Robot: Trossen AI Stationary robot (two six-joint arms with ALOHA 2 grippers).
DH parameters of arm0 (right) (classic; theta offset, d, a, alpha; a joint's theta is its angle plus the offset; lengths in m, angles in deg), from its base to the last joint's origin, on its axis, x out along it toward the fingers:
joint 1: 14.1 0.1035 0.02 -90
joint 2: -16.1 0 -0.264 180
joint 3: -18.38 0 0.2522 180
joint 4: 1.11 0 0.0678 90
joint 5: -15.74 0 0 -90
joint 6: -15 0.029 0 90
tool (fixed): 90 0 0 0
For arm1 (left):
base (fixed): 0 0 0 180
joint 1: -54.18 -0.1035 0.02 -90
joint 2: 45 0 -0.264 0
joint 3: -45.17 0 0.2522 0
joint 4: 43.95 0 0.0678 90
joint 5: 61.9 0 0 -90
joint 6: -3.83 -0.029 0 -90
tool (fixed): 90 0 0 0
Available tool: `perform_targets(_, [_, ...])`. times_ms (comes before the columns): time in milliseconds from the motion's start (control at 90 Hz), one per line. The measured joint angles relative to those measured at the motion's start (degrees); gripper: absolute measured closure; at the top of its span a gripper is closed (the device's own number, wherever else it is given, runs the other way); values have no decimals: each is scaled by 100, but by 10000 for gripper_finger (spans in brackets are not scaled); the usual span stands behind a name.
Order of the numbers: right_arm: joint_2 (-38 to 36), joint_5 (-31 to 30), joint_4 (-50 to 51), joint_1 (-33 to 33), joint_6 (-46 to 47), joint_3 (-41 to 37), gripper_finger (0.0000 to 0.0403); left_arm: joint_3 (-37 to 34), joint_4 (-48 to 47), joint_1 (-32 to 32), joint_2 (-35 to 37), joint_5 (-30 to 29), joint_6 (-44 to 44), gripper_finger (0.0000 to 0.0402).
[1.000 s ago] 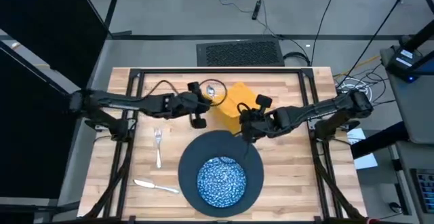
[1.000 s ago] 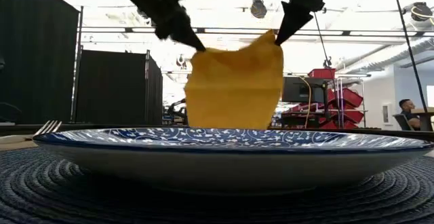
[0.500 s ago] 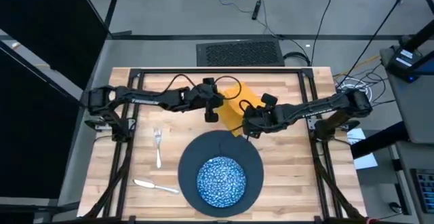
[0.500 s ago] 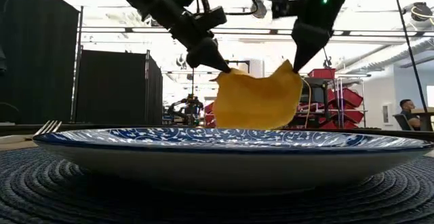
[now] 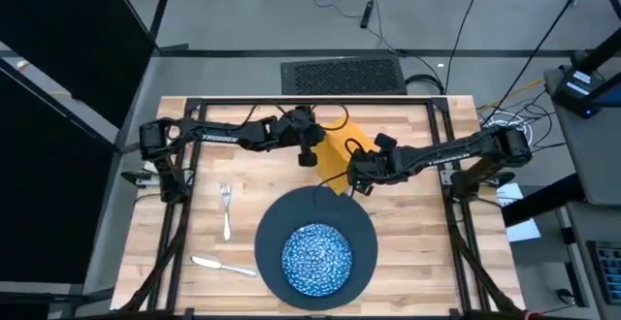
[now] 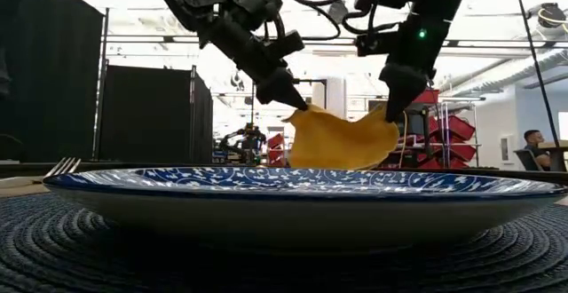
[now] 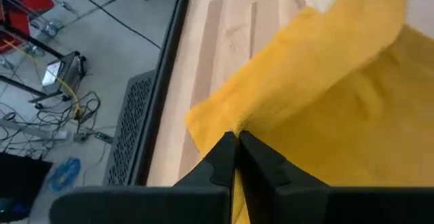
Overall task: Set table place
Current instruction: Fold the yellow table napkin
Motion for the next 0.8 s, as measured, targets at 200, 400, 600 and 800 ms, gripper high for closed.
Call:
perform_targets(200, [-2,1,4,2,116,-18,403,299,224,-204,-413,281,0,401])
perform_targets(400, [-2,148,21,2,167,-18,403,1051,-77,-343,-830,661,20,401])
perform_targets(600, [-2,136,254,-3,298,-21,403,1316,-390,-385,-950,752,57,401])
perform_targets(800, [-2,120,317,-161,300,-21,399,1316,-349,-400,-948,509,63,402])
